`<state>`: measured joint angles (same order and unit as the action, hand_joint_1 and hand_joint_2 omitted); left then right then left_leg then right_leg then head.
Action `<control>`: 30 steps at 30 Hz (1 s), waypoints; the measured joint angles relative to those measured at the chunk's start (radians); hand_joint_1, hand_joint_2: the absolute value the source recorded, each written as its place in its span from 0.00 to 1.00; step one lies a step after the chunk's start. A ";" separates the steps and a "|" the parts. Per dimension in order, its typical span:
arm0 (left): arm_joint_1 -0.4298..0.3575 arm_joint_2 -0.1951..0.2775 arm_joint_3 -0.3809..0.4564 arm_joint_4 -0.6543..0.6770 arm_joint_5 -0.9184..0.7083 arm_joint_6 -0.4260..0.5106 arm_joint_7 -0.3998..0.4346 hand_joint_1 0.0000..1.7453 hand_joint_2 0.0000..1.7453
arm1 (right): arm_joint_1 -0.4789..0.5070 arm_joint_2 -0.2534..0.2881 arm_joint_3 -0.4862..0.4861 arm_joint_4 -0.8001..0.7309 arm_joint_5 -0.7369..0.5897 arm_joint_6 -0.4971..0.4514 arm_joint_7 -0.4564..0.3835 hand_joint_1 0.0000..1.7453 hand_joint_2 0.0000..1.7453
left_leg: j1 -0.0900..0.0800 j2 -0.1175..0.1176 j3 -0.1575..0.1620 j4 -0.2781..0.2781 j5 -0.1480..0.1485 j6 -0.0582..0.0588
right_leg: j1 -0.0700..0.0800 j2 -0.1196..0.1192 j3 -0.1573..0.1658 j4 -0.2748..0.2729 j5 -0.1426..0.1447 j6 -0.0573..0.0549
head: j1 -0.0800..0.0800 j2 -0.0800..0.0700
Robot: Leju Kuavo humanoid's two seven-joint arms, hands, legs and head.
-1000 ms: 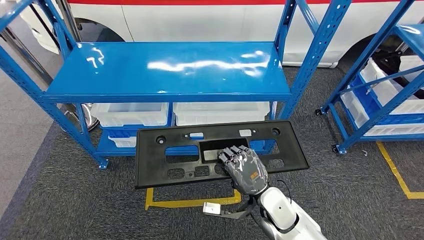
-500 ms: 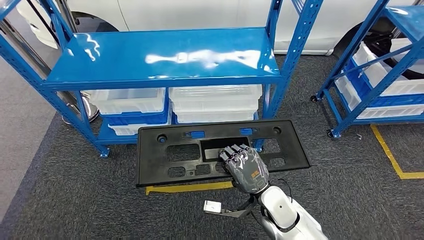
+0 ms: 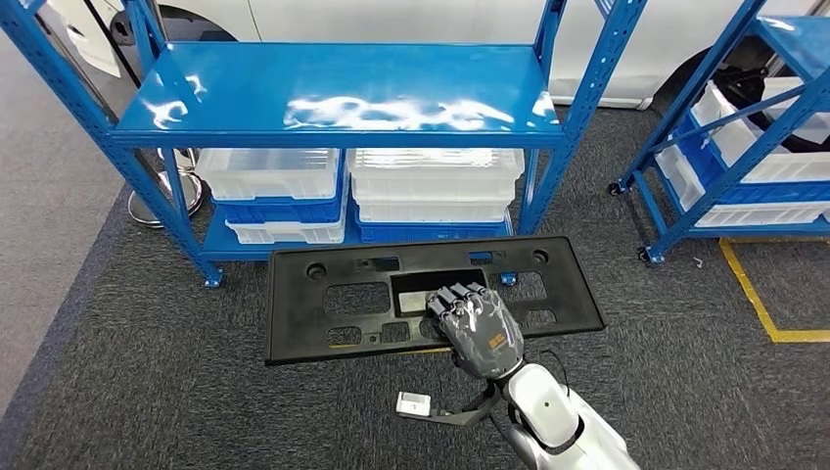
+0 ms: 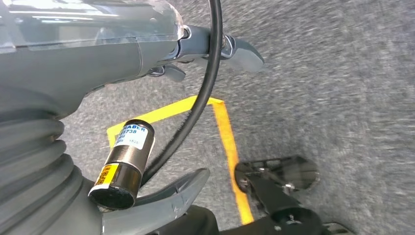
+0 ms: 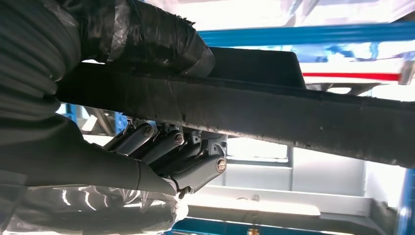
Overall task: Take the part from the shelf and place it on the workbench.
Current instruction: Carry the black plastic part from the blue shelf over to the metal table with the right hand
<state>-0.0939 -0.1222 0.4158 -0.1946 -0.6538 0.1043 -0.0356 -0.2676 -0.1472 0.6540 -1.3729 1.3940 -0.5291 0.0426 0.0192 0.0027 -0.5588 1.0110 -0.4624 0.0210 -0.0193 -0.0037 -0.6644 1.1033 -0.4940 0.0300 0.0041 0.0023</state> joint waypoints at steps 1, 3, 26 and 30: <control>0.000 0.000 0.000 0.000 -0.002 0.000 0.001 0.00 1.00 | 0.000 0.000 0.000 0.000 -0.001 0.002 0.000 0.93 1.00 | -0.003 0.001 -0.013 0.001 0.009 0.007 | 0.000 0.001 -0.015 0.057 -0.050 0.002 | 0.000 0.000; 0.000 0.000 0.000 0.000 -0.005 0.000 0.001 0.00 1.00 | 0.000 0.000 0.000 0.000 -0.006 0.008 0.000 0.93 1.00 | -0.010 0.003 -0.040 0.005 0.028 0.014 | 0.000 0.001 -0.038 0.178 -0.114 0.003 | 0.000 0.000; -0.011 0.005 0.002 -0.005 -0.024 0.001 -0.006 0.00 1.00 | -0.006 0.020 -0.001 0.003 -0.015 0.031 -0.001 0.93 1.00 | -0.004 -0.006 0.097 -0.008 -0.081 -0.044 | 0.008 -0.011 -0.025 -0.071 0.129 -0.025 | -0.002 0.000; -0.005 0.007 0.005 -0.005 -0.026 0.000 -0.006 0.00 1.00 | -0.001 0.022 0.000 0.005 -0.015 0.033 -0.002 0.93 1.00 | -0.004 0.002 0.064 -0.022 -0.044 0.000 | 0.001 -0.004 -0.048 -0.044 0.093 -0.002 | 0.000 0.000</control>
<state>-0.0994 -0.1154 0.4207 -0.2000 -0.6798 0.1046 -0.0421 -0.2687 -0.1256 0.6535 -1.3675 1.3790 -0.4960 0.0405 0.0149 0.0050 -0.4952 0.9889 -0.5061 0.0207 -0.0179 -0.0082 -0.7124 1.0588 -0.4005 0.0283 0.0039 0.0023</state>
